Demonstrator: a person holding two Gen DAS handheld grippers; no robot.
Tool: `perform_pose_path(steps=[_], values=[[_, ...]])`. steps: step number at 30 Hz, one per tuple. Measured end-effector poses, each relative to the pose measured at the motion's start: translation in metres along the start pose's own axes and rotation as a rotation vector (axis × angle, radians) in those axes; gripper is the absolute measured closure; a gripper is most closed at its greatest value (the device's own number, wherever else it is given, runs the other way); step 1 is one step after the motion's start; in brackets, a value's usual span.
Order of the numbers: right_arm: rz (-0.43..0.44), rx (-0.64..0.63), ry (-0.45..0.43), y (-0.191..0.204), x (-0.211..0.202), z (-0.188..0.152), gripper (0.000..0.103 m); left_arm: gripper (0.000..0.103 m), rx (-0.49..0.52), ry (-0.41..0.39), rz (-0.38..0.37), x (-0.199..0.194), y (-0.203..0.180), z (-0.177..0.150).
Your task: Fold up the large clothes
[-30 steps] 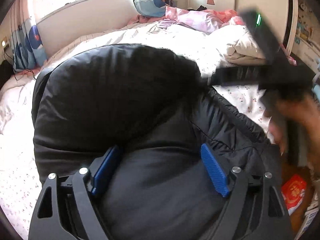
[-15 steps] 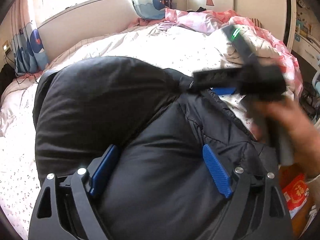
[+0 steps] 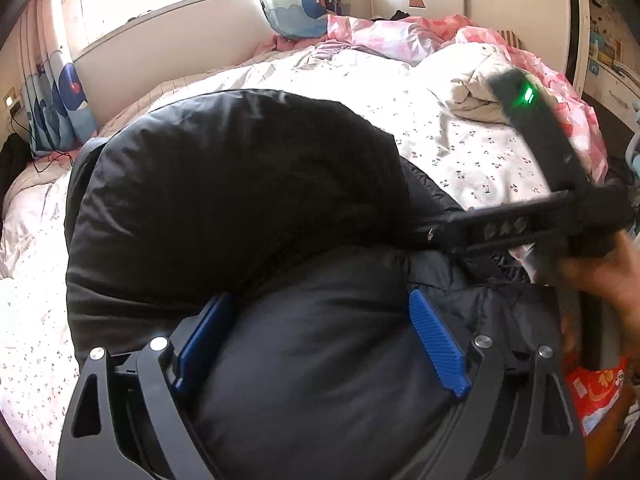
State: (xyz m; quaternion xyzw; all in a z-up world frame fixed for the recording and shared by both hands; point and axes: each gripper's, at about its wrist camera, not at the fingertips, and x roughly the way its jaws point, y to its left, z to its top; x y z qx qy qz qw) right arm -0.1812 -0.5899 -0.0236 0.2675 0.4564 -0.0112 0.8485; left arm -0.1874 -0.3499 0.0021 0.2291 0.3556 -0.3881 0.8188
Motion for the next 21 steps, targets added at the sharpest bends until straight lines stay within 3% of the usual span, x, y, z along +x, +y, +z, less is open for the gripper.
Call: perform_pose_path(steps=[4,7,9,11,14,15,18,19,21], values=[[0.050,0.015,-0.059,0.010,-0.021,0.013,0.007,0.016,-0.008,-0.010,0.003,0.004,0.004,0.004],[0.051,0.039,-0.009,0.007,-0.002,0.023,0.007,0.016,-0.007,-0.007,0.001,0.000,0.005,0.005],[0.072,0.059,0.049,0.002,0.020,0.022,0.007,0.016,-0.039,-0.009,-0.054,-0.013,0.016,0.008],[0.097,0.086,0.058,-0.004,0.024,0.022,0.007,0.016,-0.165,-0.062,-0.125,-0.045,0.052,0.001],[0.108,0.088,0.057,-0.006,0.025,0.024,0.007,0.016,-0.382,-0.091,-0.125,-0.065,0.120,-0.017],[0.111,0.089,0.061,-0.007,0.025,0.023,0.007,0.016,-0.482,-0.067,-0.128,-0.060,0.150,-0.027],[0.117,0.093,0.067,-0.004,0.027,0.026,0.007,0.016,-0.659,0.042,-0.190,-0.024,0.197,-0.048],[0.121,0.096,0.070,-0.002,0.029,0.029,0.007,0.013,-0.712,0.085,-0.247,-0.005,0.205,-0.055],[0.129,0.110,0.073,-0.001,0.031,0.027,0.007,0.007,-0.773,0.099,-0.354,0.016,0.206,-0.061]])
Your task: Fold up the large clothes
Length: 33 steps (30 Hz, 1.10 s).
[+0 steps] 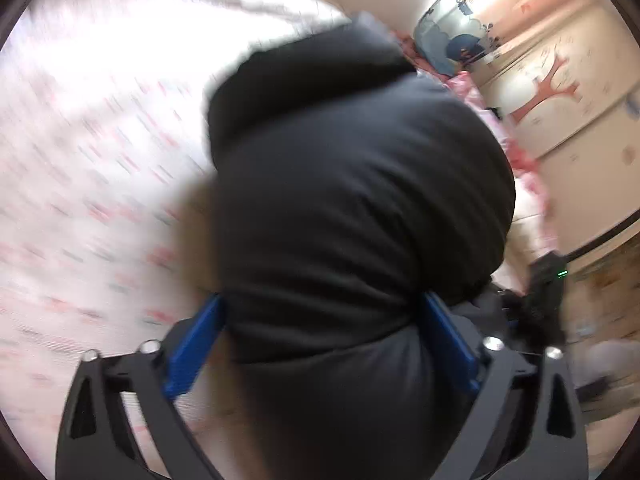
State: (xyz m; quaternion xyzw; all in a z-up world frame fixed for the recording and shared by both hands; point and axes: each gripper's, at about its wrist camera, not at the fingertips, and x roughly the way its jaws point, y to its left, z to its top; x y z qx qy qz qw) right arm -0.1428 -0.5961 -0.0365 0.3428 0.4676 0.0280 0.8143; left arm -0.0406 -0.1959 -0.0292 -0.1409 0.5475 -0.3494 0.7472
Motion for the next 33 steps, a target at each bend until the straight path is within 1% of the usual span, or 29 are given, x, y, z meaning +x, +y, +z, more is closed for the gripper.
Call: perform_pose_path(steps=[1,3,4,6,7,8,10,11,13,14,15,16,17,18,19,20,21,22,23,24,25,26,27,28,29,30,31,32,33], values=[[0.019,0.016,0.004,0.001,0.004,-0.001,0.007,0.007,-0.013,0.008,-0.020,0.008,-0.001,0.000],[0.060,0.027,-0.003,0.005,0.012,-0.004,0.006,0.007,0.017,0.013,-0.028,0.010,-0.009,0.002],[0.082,0.030,-0.011,0.009,0.015,-0.006,0.006,0.007,0.048,-0.006,-0.037,0.005,-0.016,0.002],[0.148,0.036,-0.038,0.023,0.020,-0.009,0.006,0.011,0.113,-0.051,-0.036,-0.011,-0.026,0.001],[0.207,0.031,-0.055,0.039,0.024,-0.009,0.006,0.014,0.145,-0.079,-0.023,-0.022,-0.031,0.002],[0.233,0.020,-0.066,0.049,0.027,-0.009,0.006,0.015,0.186,-0.123,0.000,-0.039,-0.035,0.004],[0.326,-0.017,-0.079,0.093,0.040,-0.004,0.006,0.017,0.259,-0.216,0.063,-0.080,-0.039,0.011],[0.375,-0.044,-0.076,0.123,0.051,0.001,0.006,0.017,0.279,-0.250,0.090,-0.097,-0.038,0.015],[0.431,-0.093,-0.061,0.170,0.069,0.009,0.006,0.017,0.301,-0.332,0.173,-0.148,-0.025,0.025],[0.447,-0.124,-0.048,0.195,0.081,0.011,0.006,0.017,0.296,-0.356,0.206,-0.167,-0.016,0.029],[0.447,-0.165,-0.021,0.225,0.100,0.014,0.006,0.017,0.283,-0.377,0.245,-0.186,-0.003,0.033],[0.433,-0.197,0.004,0.246,0.118,0.014,0.006,0.017,0.264,-0.393,0.289,-0.202,0.012,0.035],[0.406,-0.232,0.029,0.265,0.137,0.012,0.006,0.017,0.225,-0.406,0.357,-0.221,0.041,0.038],[0.305,-0.299,0.079,0.288,0.172,0.006,0.006,0.017,0.195,-0.402,0.399,-0.226,0.061,0.044],[0.218,-0.344,0.118,0.298,0.197,0.000,0.006,0.017,0.146,-0.373,0.484,-0.226,0.095,0.046],[0.139,-0.377,0.164,0.303,0.224,-0.008,0.006,0.015,0.104,-0.330,0.537,-0.217,0.119,0.050],[0.138,-0.346,0.209,0.296,0.248,-0.014,0.006,0.014,0.043,-0.278,0.581,-0.206,0.149,0.051],[0.186,-0.273,0.226,0.285,0.257,-0.013,0.006,0.011,-0.020,-0.240,0.585,-0.196,0.178,0.050],[0.201,-0.241,0.218,0.278,0.255,-0.011,0.007,0.008,-0.082,-0.236,0.537,-0.193,0.207,0.047],[0.193,-0.247,0.215,0.277,0.250,-0.011,0.007,0.008,-0.095,-0.249,0.510,-0.193,0.216,0.045],[0.183,-0.258,0.208,0.277,0.244,-0.010,0.007,0.007,-0.087,-0.261,0.510,-0.193,0.217,0.043],[0.165,-0.276,0.185,0.279,0.235,-0.007,0.007,0.007,-0.056,-0.276,0.531,-0.192,0.211,0.042],[0.132,-0.312,0.110,0.282,0.214,-0.003,0.007,0.007,-0.038,-0.284,0.546,-0.191,0.208,0.041],[0.118,-0.337,0.038,0.286,0.195,-0.001,0.007,0.007,-0.031,-0.290,0.560,-0.190,0.205,0.042],[0.126,-0.360,-0.029,0.293,0.178,0.004,0.007,0.007,-0.035,-0.297,0.568,-0.190,0.204,0.044],[0.152,-0.397,-0.094,0.309,0.161,0.010,0.007,0.007,-0.040,-0.305,0.566,-0.187,0.201,0.046],[0.170,-0.430,-0.125,0.324,0.152,0.015,0.007,0.007,-0.042,-0.313,0.565,-0.187,0.202,0.047],[0.198,-0.475,-0.139,0.344,0.149,0.019,0.007,0.007,-0.039,-0.320,0.566,-0.185,0.202,0.047],[0.252,-0.521,-0.114,0.364,0.152,0.019,0.007,0.007,-0.035,-0.327,0.565,-0.184,0.203,0.046]])
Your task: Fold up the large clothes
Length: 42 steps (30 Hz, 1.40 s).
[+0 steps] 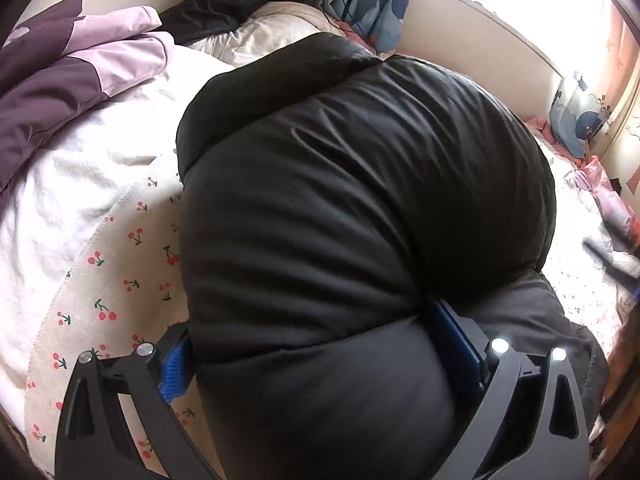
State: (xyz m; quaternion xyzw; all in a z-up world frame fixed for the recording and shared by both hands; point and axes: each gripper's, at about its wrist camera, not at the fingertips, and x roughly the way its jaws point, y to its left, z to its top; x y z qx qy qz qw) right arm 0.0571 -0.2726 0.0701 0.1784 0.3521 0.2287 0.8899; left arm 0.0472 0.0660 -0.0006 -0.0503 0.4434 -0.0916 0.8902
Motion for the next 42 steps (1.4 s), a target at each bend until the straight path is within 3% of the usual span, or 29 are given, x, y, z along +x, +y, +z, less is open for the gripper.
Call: perform_pose_path(steps=[2,4,6,8,12,15,17,18,21,23,26,28,30,33,35,39,40,42], values=[[0.108,-0.017,0.062,0.018,0.036,0.015,0.007,0.007,-0.004,0.004,-0.008,0.002,0.000,-0.002],[0.028,0.021,0.151,0.013,0.092,0.024,0.007,0.007,-0.005,0.019,-0.012,0.001,-0.003,-0.004],[-0.063,0.107,0.237,-0.027,0.150,0.018,0.007,0.007,-0.007,0.021,-0.040,-0.005,-0.007,-0.002],[0.022,0.281,0.261,-0.063,0.165,-0.001,0.007,0.007,0.002,0.023,-0.084,-0.001,-0.005,0.004],[-0.017,0.149,0.148,-0.039,0.113,-0.001,0.007,0.007,0.006,0.039,-0.063,0.002,-0.004,0.008],[-0.071,0.074,0.056,-0.019,0.054,-0.028,0.007,0.007,-0.020,0.027,-0.064,-0.004,-0.001,0.008],[-0.206,0.021,0.190,-0.017,0.065,-0.057,0.007,0.007,-0.024,0.020,-0.059,-0.005,-0.001,0.009],[-0.200,0.012,0.257,-0.020,0.078,-0.074,0.007,0.007,-0.023,0.019,-0.061,-0.005,-0.002,0.010],[-0.212,0.105,0.310,-0.031,0.078,-0.080,0.007,0.007,0.026,0.019,-0.045,-0.006,-0.012,0.007],[-0.199,0.097,0.219,-0.019,0.050,-0.067,0.007,0.007,0.044,0.006,-0.003,-0.008,-0.015,0.005],[-0.222,0.154,0.127,-0.014,0.009,-0.073,0.007,0.007,0.027,-0.016,-0.011,-0.020,-0.008,0.003],[-0.191,0.210,0.215,-0.022,0.022,-0.098,0.007,0.007,0.024,-0.047,-0.004,-0.032,-0.002,0.001],[-0.088,0.289,0.351,-0.028,0.044,-0.133,0.007,0.007,0.027,-0.066,-0.001,-0.041,-0.001,-0.001],[-0.067,0.252,0.381,-0.017,0.047,-0.134,0.007,0.007,0.037,-0.088,-0.009,-0.051,-0.004,-0.002],[-0.101,0.251,0.354,-0.020,0.035,-0.121,0.007,0.007,0.058,-0.098,0.001,-0.056,-0.007,-0.005],[-0.259,0.147,0.123,-0.007,-0.017,-0.087,0.007,0.007,0.135,-0.126,0.057,-0.063,-0.015,-0.009],[-0.256,0.115,0.074,0.002,-0.025,-0.081,0.007,0.007,0.149,-0.128,0.058,-0.063,-0.017,-0.008],[-0.259,0.016,0.064,0.021,-0.018,-0.074,0.007,0.007,0.166,-0.136,0.067,-0.065,-0.019,-0.010]])
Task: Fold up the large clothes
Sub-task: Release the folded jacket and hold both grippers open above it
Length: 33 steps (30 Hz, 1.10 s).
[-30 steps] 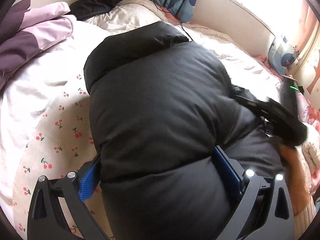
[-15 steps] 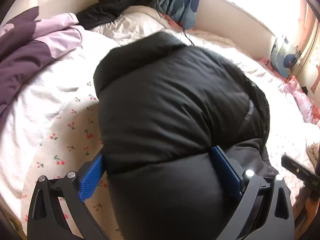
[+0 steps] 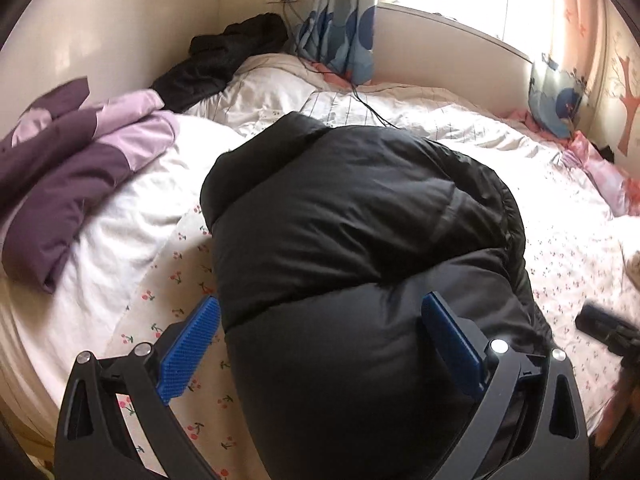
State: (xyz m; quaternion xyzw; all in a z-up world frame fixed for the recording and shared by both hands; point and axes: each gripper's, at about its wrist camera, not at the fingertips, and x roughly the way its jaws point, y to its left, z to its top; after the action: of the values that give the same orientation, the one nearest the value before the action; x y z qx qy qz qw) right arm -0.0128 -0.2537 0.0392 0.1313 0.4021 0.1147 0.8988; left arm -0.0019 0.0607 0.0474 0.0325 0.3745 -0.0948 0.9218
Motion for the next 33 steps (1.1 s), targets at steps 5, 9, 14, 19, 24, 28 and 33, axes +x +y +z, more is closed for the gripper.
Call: perform_pose_path(steps=[5,9,14,19,24,28,33], values=[[0.005,-0.056,0.274,0.006,0.065,-0.031,0.007,0.007,-0.004,-0.024,-0.003,-0.010,-0.002,-0.001],[0.001,-0.001,0.076,-0.002,0.021,-0.002,0.007,0.007,-0.012,-0.031,0.020,-0.014,-0.001,-0.002],[-0.097,-0.090,-0.113,0.028,-0.021,0.061,0.007,0.007,-0.006,-0.044,0.024,-0.027,-0.008,0.001],[-0.101,-0.120,-0.058,0.052,0.011,0.090,0.007,0.007,-0.043,-0.062,0.097,-0.034,-0.009,0.006],[-0.078,-0.202,0.021,0.079,0.034,0.061,0.007,0.007,-0.090,-0.022,0.119,-0.030,0.001,0.006],[-0.129,-0.298,-0.020,0.101,0.042,0.062,0.007,0.007,-0.099,0.008,0.124,-0.024,0.003,0.007],[-0.110,-0.239,-0.006,0.089,0.052,0.065,0.007,0.007,-0.098,-0.009,0.168,-0.024,0.001,0.010]])
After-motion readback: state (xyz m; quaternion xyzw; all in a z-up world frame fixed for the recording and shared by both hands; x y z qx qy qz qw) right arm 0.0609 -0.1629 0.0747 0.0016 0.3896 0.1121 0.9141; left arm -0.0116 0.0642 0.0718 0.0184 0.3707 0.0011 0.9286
